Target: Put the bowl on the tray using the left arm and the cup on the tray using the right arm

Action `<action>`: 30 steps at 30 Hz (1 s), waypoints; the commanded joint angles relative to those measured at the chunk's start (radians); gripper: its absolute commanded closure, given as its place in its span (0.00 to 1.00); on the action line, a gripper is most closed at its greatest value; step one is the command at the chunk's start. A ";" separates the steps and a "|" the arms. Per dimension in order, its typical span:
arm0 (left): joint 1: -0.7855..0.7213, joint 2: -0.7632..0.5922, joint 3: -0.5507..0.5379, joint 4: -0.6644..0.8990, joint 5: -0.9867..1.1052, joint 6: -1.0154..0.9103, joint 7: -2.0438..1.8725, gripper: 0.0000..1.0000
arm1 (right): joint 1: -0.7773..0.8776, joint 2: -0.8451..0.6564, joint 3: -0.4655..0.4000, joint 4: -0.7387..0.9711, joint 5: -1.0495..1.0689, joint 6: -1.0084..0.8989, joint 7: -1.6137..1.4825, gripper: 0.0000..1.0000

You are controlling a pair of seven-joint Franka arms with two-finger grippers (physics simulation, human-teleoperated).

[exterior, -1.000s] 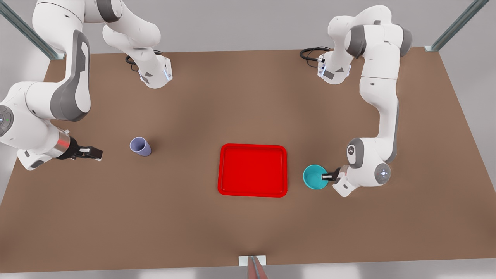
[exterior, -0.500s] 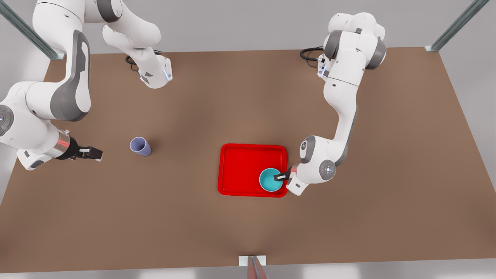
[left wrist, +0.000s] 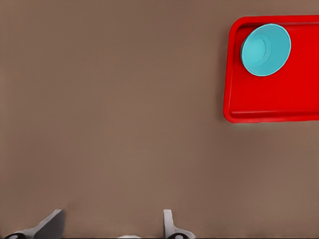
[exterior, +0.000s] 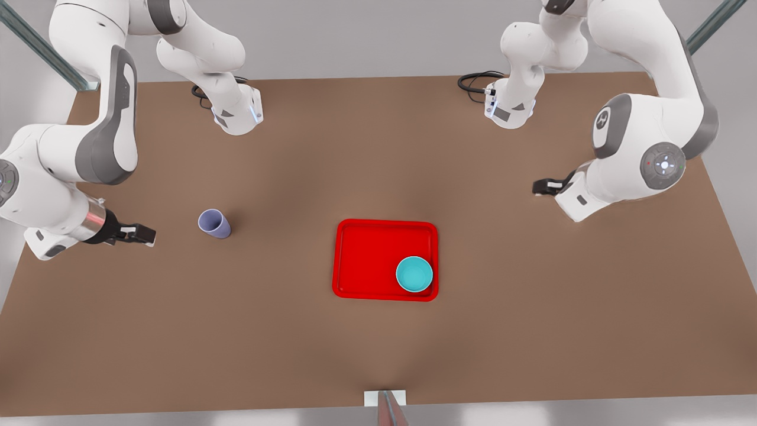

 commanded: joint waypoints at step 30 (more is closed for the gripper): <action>-0.005 0.042 0.002 0.052 0.061 -0.023 -0.017 0.00 | -0.058 -0.209 0.014 -1.033 0.002 0.804 -0.005 0.00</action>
